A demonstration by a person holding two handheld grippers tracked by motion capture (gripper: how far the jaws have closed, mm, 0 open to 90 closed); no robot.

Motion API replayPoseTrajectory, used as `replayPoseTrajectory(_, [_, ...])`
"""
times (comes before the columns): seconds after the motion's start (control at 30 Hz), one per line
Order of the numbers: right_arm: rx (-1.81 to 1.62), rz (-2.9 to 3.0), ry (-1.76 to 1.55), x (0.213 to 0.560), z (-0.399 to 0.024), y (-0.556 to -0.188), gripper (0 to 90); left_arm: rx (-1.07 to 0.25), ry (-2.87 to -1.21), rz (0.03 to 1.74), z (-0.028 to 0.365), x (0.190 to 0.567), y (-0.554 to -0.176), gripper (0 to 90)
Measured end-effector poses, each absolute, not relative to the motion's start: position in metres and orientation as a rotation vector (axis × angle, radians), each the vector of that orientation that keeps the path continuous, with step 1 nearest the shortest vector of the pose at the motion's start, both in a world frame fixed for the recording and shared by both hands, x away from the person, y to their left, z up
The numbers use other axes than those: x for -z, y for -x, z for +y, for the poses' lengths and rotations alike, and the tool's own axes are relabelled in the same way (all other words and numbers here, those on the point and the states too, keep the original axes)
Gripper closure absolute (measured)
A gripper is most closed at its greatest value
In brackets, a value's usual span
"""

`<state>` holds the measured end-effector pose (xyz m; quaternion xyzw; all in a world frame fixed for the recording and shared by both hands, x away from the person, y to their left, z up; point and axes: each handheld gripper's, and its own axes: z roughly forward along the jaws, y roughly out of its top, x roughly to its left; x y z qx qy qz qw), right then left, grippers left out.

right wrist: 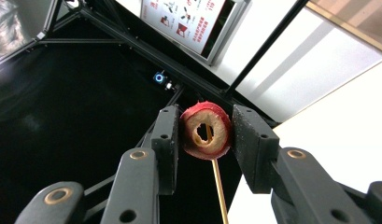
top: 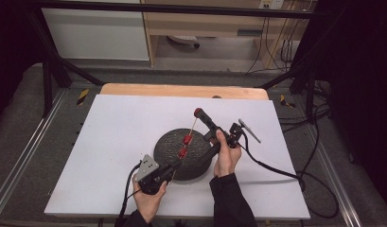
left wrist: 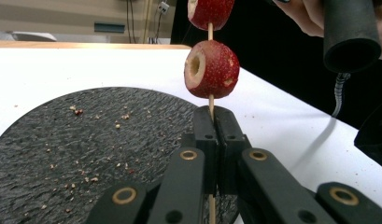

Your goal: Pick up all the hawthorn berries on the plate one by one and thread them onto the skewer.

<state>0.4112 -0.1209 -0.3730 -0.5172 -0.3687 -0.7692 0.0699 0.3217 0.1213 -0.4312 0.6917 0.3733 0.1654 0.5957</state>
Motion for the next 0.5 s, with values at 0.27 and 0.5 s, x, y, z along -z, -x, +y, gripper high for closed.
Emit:
replayPoseTrajectory(0.27, [2.306,-1.103,1.565,0.3738,-0.1195,-0.4066,63.4,-0.379,-1.621,0.877,0.1224,0.4299,-0.3235,88.7])
replayPoseTrajectory(0.5, [2.31,-1.153,1.56,0.3763,-0.1179,-0.4034,63.3,-0.365,-1.642,0.864,0.1207,0.4316,-0.3232,89.0])
